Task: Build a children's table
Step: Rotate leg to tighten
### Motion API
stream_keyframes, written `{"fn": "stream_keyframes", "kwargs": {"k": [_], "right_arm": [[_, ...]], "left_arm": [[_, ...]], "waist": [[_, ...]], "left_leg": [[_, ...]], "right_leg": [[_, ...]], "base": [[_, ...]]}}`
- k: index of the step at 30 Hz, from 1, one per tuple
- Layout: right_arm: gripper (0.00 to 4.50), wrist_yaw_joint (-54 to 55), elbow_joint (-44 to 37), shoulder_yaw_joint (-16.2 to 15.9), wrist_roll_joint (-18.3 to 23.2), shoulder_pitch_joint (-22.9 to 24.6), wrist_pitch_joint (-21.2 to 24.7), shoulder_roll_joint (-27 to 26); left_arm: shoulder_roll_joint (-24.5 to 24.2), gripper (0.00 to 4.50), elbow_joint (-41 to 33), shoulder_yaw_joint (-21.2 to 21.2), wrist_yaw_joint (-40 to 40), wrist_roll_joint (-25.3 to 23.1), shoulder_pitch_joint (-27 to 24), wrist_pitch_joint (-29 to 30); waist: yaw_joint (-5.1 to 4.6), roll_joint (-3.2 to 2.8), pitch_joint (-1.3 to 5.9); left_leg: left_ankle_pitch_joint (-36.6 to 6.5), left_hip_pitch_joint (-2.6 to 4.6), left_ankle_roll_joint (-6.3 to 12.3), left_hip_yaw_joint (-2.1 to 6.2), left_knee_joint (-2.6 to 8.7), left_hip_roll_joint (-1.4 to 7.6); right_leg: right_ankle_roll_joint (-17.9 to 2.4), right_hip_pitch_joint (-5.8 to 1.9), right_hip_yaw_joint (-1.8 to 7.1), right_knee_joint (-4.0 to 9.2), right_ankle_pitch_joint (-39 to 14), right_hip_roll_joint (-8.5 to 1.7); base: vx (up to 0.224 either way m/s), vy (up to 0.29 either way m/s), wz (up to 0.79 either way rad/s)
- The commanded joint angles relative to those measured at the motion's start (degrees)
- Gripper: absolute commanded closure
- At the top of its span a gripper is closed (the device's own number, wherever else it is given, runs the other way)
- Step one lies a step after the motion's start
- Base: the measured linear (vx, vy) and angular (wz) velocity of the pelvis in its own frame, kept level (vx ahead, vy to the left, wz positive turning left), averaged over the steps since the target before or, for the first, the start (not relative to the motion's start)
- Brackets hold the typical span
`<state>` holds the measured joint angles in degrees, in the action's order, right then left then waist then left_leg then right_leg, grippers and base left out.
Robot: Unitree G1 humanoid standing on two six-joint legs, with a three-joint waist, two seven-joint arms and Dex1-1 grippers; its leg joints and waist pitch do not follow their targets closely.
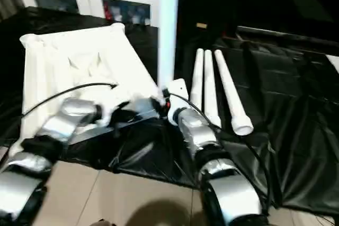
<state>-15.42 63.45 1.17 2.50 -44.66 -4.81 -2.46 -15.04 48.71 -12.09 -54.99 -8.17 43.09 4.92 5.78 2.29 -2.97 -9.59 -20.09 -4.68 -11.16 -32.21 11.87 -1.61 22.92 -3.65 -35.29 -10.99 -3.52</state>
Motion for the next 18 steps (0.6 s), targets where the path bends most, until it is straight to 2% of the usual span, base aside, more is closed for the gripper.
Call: {"fn": "stream_keyframes", "kwargs": {"k": [1,4,5,6,8,10,12,14,18], "right_arm": [[1.01,-2.93,1.71,-1.83,-0.50,-0.52,-0.45,-4.28],[0.71,-5.77,1.36,-2.30,-0.66,-0.54,-2.02,-3.54],[0.59,-8.15,0.94,-2.62,-0.62,-0.38,-2.87,-2.82],[0.59,-8.15,0.94,-2.62,-0.62,-0.38,-2.87,-2.82],[0.59,-12.30,0.09,-3.89,-1.45,0.14,-5.77,-0.80],[0.59,-16.35,-0.56,-4.13,-0.94,0.61,-6.51,0.23],[0.59,-20.74,-1.07,-4.69,-0.90,1.06,-7.14,1.43],[0.59,-25.36,-1.89,-5.51,-0.82,1.70,-7.50,2.55],[0.59,-40.96,-6.68,-8.57,0.67,4.60,-6.20,6.21]], "left_arm": [[3.42,4.50,0.43,-1.33,1.30,0.52,0.17,-2.34],[2.07,4.50,0.13,-1.80,-0.50,0.50,-0.49,-3.74],[1.19,4.50,-0.20,-1.80,-2.25,0.92,-0.93,-4.61],[1.19,4.50,-0.20,-1.80,-2.25,0.92,-0.93,-4.61],[-0.50,4.50,-1.28,-1.46,-7.10,2.45,-2.07,-6.43],[-1.32,4.50,-2.27,-1.15,-9.77,3.54,-2.76,-6.61],[-2.35,4.50,-3.10,-0.97,-12.46,4.43,-3.35,-6.85],[-3.28,4.50,-3.86,-0.94,-14.85,5.10,-3.89,-6.65],[-6.43,4.50,-4.56,-1.51,-20.95,5.75,-4.84,-6.95]], "waist": [[0.02,-0.17,3.50],[-0.04,-0.25,3.34],[-0.10,-0.47,3.33],[-0.10,-0.36,3.29],[-0.09,-0.33,3.36],[-0.14,-0.36,3.49],[-0.10,-0.40,3.50],[-0.01,-0.54,3.55],[0.33,-0.39,3.43]], "left_leg": [[-11.30,0.27,0.34,0.89,3.33,1.66],[-12.63,0.40,0.41,0.91,3.45,1.72],[-13.84,0.46,0.21,0.91,3.47,1.71],[-14.08,0.41,0.26,0.98,3.50,1.70],[-13.75,0.23,0.54,1.04,3.47,1.76],[-12.34,0.24,0.91,0.90,3.33,1.84],[-11.11,-0.06,1.72,0.83,3.23,1.88],[-10.48,0.07,2.12,0.73,3.14,2.03],[-10.97,-0.01,3.50,0.58,2.99,2.13]], "right_leg": [[-9.86,-2.48,3.11,4.33,-10.79,-5.04],[-9.98,-2.41,3.08,4.51,-11.87,-5.06],[-9.78,-2.35,3.10,4.69,-13.19,-5.05],[-9.70,-2.43,3.08,4.77,-13.85,-5.17],[-9.68,-2.59,3.12,4.68,-13.76,-5.26],[-10.51,-2.60,3.14,4.35,-11.38,-5.20],[-11.36,-2.89,3.05,3.94,-8.59,-5.02],[-12.35,-2.87,2.87,3.61,-6.42,-4.78],[-12.85,-2.92,2.86,3.58,-5.89,-4.75]], "base": [[0.000,0.000,0.00],[0.000,0.000,0.00],[0.000,0.000,0.00],[0.000,0.000,0.00],[0.000,0.000,0.00],[0.000,0.000,0.00],[0.000,0.000,0.00],[0.000,0.000,0.00],[0.000,0.000,0.00]]}}
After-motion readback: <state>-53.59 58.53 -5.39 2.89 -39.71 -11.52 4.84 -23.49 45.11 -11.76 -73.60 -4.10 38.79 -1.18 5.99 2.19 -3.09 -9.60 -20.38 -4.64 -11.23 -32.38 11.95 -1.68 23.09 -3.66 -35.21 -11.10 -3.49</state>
